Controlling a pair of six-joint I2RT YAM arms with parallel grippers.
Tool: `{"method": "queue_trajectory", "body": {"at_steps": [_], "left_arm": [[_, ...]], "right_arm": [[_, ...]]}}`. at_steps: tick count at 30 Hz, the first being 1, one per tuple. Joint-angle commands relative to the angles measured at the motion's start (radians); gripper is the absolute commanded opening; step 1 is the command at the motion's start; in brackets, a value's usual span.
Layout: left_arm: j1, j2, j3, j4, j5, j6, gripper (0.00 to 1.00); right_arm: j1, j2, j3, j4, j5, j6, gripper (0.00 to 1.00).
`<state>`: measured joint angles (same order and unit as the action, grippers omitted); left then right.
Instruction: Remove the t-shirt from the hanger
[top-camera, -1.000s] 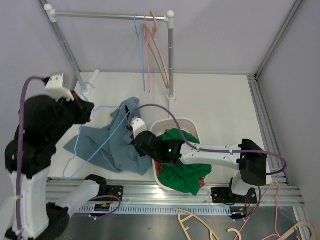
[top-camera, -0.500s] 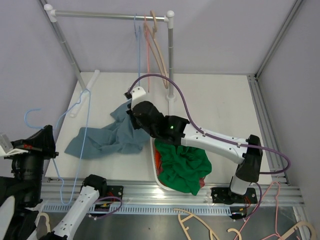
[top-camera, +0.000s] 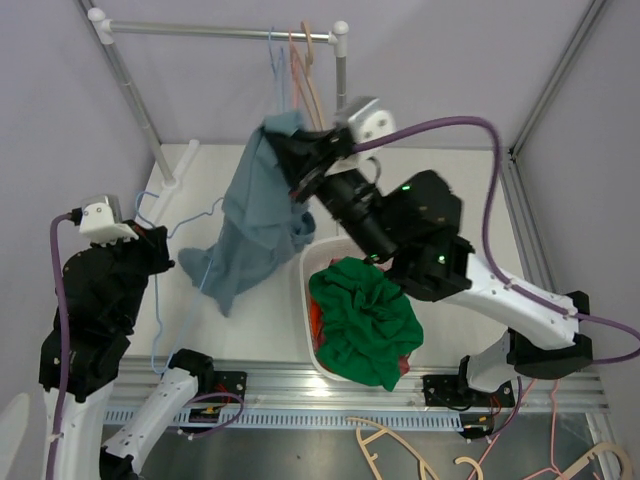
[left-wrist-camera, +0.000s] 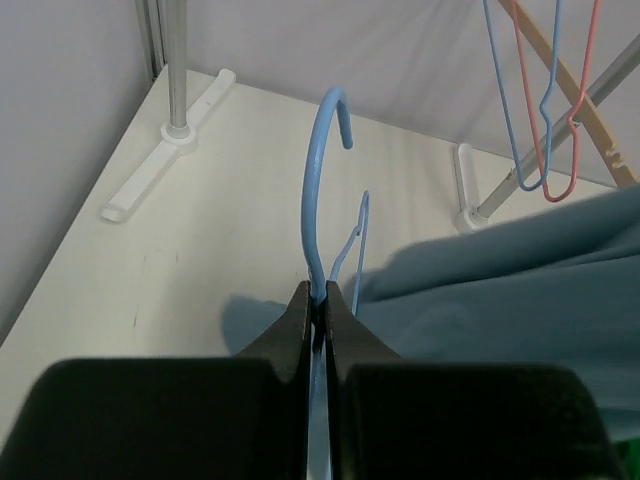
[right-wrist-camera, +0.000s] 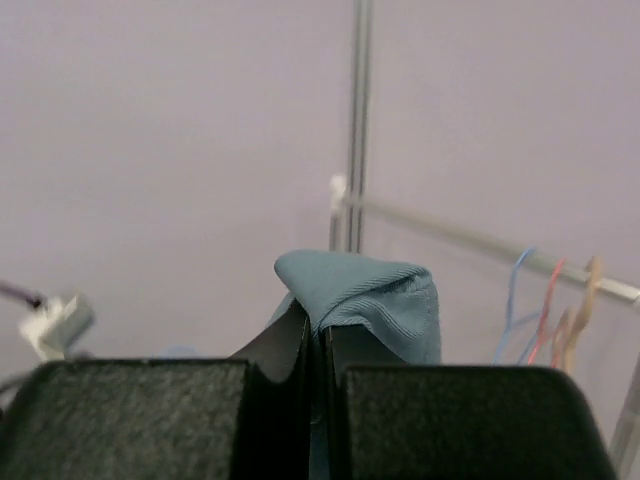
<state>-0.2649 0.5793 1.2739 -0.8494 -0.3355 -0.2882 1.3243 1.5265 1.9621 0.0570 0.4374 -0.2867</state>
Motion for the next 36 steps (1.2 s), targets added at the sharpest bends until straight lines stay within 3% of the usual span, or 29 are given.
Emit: {"method": "queue_trajectory", "body": {"at_steps": [1, 7, 13, 20, 23, 25, 31, 34, 36], "left_arm": [[0.006, 0.005, 0.002, 0.073, 0.027, -0.016, 0.01], [0.006, 0.045, 0.007, 0.087, 0.024, -0.008, 0.01], [0.007, 0.074, -0.010, 0.113, 0.013, -0.008, 0.01], [0.026, 0.160, 0.036, 0.127, 0.050, -0.014, 0.01], [0.029, 0.192, 0.067, 0.139, 0.069, -0.019, 0.01], [0.029, 0.215, 0.091, 0.139, 0.072, -0.019, 0.01], [0.033, 0.325, 0.203, 0.125, 0.078, -0.014, 0.01], [0.065, 0.411, 0.320, 0.092, 0.124, -0.019, 0.01], [0.085, 0.496, 0.422, 0.079, 0.144, -0.020, 0.01]], "right_arm": [[-0.014, -0.055, 0.101, 0.305, 0.004, -0.150, 0.00], [-0.036, 0.015, 0.320, 0.293, -0.005, -0.213, 0.00], [-0.062, -0.023, 0.301, 0.259, 0.040, -0.230, 0.00], [-0.065, -0.299, -0.164, 0.267, 0.136, -0.112, 0.00], [-0.063, -0.449, -0.458, 0.282, 0.174, -0.013, 0.00], [-0.063, -0.509, -0.524, 0.238, 0.217, 0.076, 0.00], [-0.059, -0.649, -0.708, -0.181, 0.245, 0.431, 0.00], [-0.060, -0.615, -0.829, -0.455, 0.305, 0.639, 0.00], [-0.073, -0.547, -0.894, -0.637, 0.287, 0.887, 0.00]]}}
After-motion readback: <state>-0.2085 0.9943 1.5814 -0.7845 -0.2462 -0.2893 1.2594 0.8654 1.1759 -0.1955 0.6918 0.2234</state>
